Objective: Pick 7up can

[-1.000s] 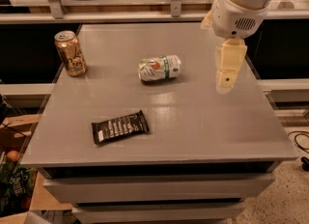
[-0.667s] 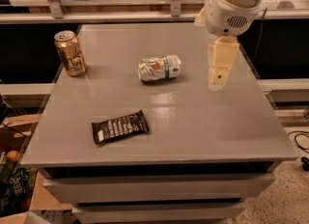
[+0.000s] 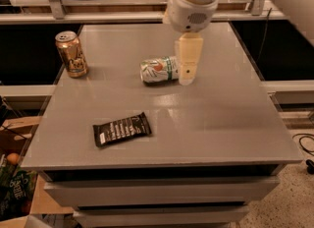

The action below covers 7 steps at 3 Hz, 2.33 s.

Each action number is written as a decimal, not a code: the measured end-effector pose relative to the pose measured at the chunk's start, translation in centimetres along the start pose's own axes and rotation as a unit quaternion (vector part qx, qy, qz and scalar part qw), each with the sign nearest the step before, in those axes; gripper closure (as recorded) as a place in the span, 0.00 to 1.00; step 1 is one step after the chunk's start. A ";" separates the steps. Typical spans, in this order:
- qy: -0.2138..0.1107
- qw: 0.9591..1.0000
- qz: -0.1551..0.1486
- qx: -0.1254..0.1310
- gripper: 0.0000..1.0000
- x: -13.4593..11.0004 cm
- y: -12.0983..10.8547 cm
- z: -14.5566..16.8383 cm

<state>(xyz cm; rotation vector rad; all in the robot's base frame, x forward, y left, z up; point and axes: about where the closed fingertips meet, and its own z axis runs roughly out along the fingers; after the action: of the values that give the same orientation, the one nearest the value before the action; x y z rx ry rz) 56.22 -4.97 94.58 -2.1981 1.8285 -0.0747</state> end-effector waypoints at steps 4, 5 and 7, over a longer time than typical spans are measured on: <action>-0.006 0.998 -0.006 -0.061 0.00 -2.4 -2.7 9.2; -0.005 0.997 0.006 -0.074 0.18 -1.6 -2.7 10.9; -0.006 0.997 0.011 -0.083 0.63 -0.9 -2.9 11.7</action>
Offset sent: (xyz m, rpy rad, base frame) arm 0.0360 0.0578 -0.0524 -0.0216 0.0878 0.0785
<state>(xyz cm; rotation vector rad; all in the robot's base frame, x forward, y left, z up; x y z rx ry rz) 61.35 -1.48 84.18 -2.2811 1.9150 0.0964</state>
